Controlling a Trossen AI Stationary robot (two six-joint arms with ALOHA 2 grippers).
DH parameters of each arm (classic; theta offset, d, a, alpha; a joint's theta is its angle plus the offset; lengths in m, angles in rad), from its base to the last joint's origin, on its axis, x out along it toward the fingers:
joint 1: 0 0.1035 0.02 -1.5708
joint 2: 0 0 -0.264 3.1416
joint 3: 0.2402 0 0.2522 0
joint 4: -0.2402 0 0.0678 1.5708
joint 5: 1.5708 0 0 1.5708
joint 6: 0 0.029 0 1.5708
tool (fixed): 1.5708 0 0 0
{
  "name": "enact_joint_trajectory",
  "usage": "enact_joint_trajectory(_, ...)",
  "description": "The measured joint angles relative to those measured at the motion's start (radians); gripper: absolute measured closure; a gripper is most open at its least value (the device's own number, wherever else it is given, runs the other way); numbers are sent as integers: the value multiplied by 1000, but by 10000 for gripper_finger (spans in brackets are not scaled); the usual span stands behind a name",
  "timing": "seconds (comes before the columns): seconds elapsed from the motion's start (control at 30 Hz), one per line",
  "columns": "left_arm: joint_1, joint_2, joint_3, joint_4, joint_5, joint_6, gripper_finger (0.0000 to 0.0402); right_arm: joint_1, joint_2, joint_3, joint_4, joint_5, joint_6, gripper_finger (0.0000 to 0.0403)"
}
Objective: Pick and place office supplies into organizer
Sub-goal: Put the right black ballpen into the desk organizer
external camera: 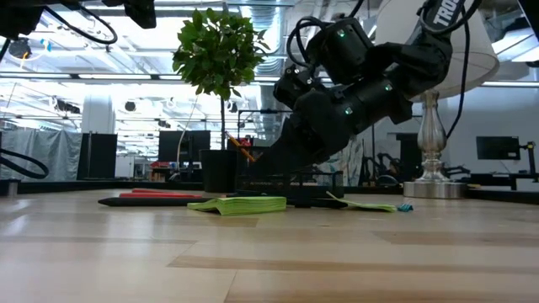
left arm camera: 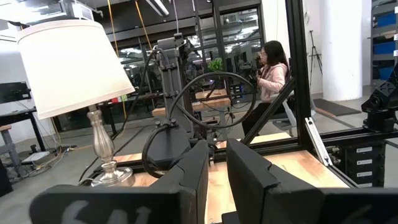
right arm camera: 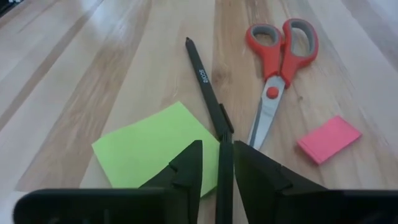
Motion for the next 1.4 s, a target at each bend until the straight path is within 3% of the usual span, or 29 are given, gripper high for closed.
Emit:
enact_joint_trajectory(0.3,0,0,0,0,0,0,350,12,12,1,14,0,-1,294)
enact_joint_trajectory(0.57,0,0,0,-1,1,0,350,12,79,29,48,5,-11,294)
enact_joint_trajectory(1.23,0,0,0,0,6,0,350,3,82,36,-14,4,-16,294)
enact_joint_trajectory(1.4,0,0,0,0,6,0,350,-4,99,39,-18,4,0,309)
